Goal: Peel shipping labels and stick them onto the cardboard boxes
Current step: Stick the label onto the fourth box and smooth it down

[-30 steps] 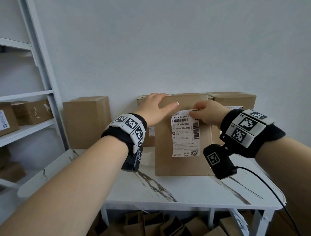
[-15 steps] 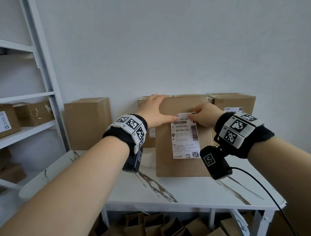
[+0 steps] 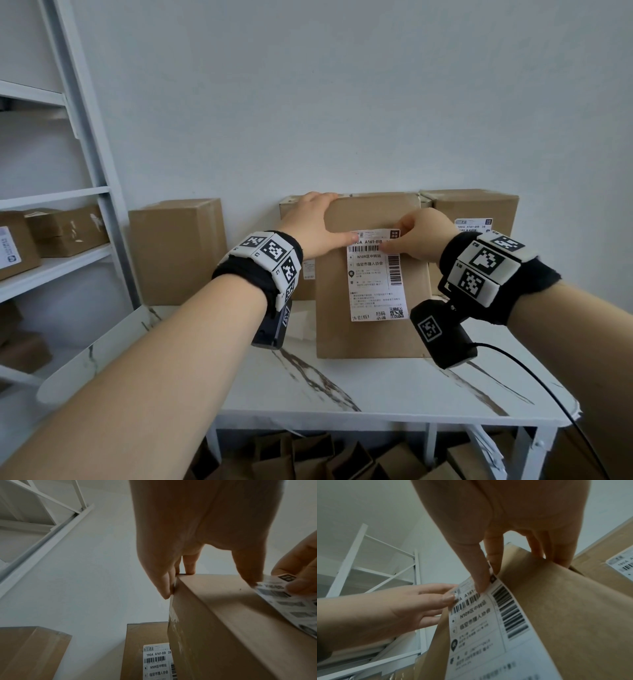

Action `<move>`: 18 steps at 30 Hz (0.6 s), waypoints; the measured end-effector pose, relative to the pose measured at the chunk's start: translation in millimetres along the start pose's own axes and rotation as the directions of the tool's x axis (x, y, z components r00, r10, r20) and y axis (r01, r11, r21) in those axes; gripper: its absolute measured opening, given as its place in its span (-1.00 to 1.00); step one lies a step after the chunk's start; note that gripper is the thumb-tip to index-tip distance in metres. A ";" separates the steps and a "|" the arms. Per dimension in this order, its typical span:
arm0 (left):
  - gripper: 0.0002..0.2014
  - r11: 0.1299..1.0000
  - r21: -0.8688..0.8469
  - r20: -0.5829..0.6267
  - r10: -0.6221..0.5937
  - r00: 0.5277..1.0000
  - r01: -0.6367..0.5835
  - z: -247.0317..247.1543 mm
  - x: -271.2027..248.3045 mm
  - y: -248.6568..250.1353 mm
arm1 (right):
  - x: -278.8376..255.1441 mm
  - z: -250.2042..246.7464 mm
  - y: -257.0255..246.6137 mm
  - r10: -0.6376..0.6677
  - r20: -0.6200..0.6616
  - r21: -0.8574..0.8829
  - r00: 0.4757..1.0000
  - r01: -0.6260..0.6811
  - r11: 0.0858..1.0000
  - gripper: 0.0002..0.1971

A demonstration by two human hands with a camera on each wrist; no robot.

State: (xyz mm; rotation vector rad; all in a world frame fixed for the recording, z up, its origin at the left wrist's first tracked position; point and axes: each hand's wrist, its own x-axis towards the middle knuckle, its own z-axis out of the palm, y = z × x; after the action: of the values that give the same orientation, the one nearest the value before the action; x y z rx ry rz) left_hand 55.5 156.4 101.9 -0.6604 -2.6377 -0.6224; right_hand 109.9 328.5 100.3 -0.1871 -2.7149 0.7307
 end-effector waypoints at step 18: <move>-0.01 0.999 -0.031 0.073 -0.021 0.997 0.024 -11.2 -2.2 5.0 | 6.5 -2.4 4.9 -0.042 0.065 0.012 0.997 0.042 0.999 -0.65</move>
State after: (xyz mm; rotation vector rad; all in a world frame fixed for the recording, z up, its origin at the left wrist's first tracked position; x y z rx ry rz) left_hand 62.4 154.1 112.0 -0.6755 -2.7108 -0.6600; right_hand 104.8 335.1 101.5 -0.1048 -2.7673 0.7513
